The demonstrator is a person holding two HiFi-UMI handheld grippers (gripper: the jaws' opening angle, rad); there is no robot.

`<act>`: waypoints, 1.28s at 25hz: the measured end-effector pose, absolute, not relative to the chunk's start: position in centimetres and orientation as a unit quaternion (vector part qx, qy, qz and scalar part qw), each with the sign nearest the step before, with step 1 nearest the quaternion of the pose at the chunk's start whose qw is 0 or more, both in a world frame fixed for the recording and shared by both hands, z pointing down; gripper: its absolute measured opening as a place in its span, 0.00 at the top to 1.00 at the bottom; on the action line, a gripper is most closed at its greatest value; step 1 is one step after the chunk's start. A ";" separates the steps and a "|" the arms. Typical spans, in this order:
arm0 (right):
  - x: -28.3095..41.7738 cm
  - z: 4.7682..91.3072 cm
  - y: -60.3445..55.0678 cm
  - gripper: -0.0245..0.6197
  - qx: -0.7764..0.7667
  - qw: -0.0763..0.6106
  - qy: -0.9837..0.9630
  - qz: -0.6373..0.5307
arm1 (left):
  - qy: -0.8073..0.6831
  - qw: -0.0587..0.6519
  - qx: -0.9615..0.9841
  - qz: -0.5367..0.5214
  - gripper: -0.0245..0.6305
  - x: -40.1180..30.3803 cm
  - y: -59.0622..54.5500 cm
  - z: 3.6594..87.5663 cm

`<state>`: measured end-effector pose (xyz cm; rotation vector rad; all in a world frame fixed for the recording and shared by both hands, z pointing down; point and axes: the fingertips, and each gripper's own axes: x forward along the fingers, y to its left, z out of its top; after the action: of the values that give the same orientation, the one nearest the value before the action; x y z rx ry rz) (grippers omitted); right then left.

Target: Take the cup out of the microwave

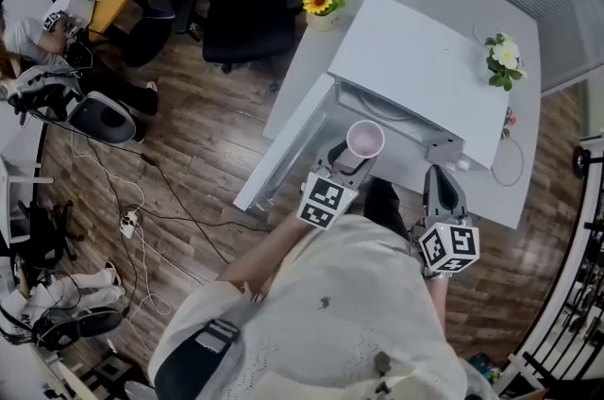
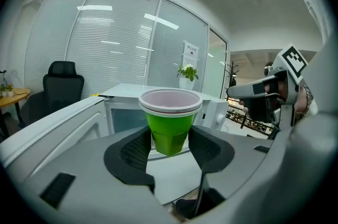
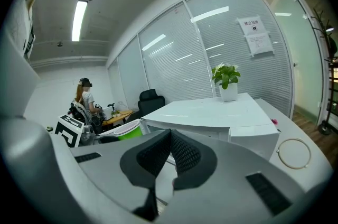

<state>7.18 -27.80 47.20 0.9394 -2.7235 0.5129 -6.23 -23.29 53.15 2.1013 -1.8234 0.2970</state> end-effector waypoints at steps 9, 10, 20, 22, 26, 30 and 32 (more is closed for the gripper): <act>8.1 45.9 -28.0 0.95 0.320 0.095 -0.929 0.162 | -0.650 0.165 0.735 0.097 0.59 -5.8 -23.7 50.9; 8.2 45.6 -28.1 0.95 0.320 0.093 -0.929 0.160 | -0.651 0.165 0.735 0.092 0.59 -5.8 -23.8 50.5; 8.7 42.8 -28.8 0.95 0.320 0.071 -0.935 0.136 | -0.656 0.154 0.735 0.070 0.59 -5.6 -24.8 46.5; 8.8 42.1 -29.0 0.95 0.319 0.066 -0.936 0.129 | -0.656 0.152 0.737 0.063 0.59 -5.5 -24.9 45.5; 9.0 40.4 -29.3 0.95 0.320 0.053 -0.939 0.115 | -0.659 0.146 0.735 0.061 0.59 -5.6 -24.9 43.5; 9.3 39.1 -30.0 0.95 0.324 0.042 -0.940 0.101 | -0.661 0.146 0.734 0.053 0.59 -5.8 -25.1 41.8; 9.5 38.5 -30.2 0.95 0.328 0.037 -0.939 0.098 | -0.660 0.145 0.736 0.046 0.59 -5.9 -25.2 41.0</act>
<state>9.51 -30.20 38.51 1.0079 -2.8815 0.3018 -5.87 -25.17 40.96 2.1206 -1.9003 0.1319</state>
